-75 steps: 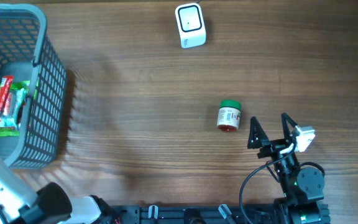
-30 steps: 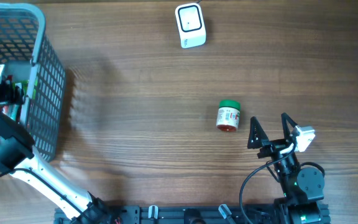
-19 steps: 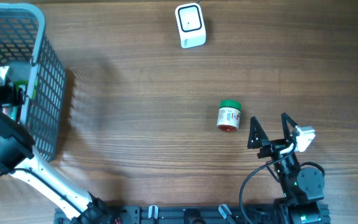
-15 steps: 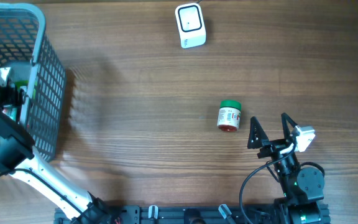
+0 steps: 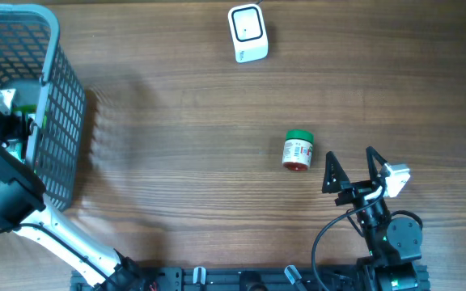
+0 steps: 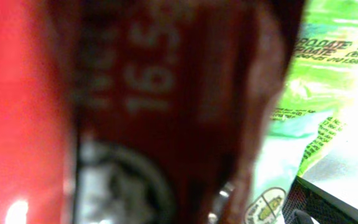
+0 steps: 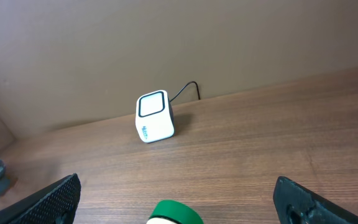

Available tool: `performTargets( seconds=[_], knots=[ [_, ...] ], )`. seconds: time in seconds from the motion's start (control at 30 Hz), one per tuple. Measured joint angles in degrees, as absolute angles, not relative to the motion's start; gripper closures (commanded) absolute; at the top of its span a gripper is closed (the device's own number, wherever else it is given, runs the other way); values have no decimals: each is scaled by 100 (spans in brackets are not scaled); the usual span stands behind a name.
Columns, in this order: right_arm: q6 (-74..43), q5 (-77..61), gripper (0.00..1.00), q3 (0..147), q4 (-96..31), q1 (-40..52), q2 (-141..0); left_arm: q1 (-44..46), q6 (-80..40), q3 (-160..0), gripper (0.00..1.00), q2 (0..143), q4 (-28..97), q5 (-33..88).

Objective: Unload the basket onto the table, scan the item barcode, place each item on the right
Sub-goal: 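Reach the left gripper back into the basket and grasp the snack bag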

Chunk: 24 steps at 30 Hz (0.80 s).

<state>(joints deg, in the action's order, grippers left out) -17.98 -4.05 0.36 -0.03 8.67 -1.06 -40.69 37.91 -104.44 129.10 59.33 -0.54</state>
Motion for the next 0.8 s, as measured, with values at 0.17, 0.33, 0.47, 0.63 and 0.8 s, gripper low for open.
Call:
performTargets(
  seconds=[0.17,0.33,0.47,0.63,0.8],
  knots=[
    [-1798,-405,0,36,-3,867,-106,-4062,3791,-10519,0,12925,6014,-49],
    [-1798,-408,0,36,-3,867,-106,-4056,3837,-10628,0,12962,6272,117],
    [-1798,-408,0,36,-3,867,-106,-4056,4003,-10656,0,12969,6464,233],
    [-1798,-405,0,36,-3,867,-106,-4058,4049,-10663,0,12969,6490,290],
    [-1798,-405,0,36,-3,867,-106,-4058,4049,-10506,0,12938,6270,274]
  ],
)
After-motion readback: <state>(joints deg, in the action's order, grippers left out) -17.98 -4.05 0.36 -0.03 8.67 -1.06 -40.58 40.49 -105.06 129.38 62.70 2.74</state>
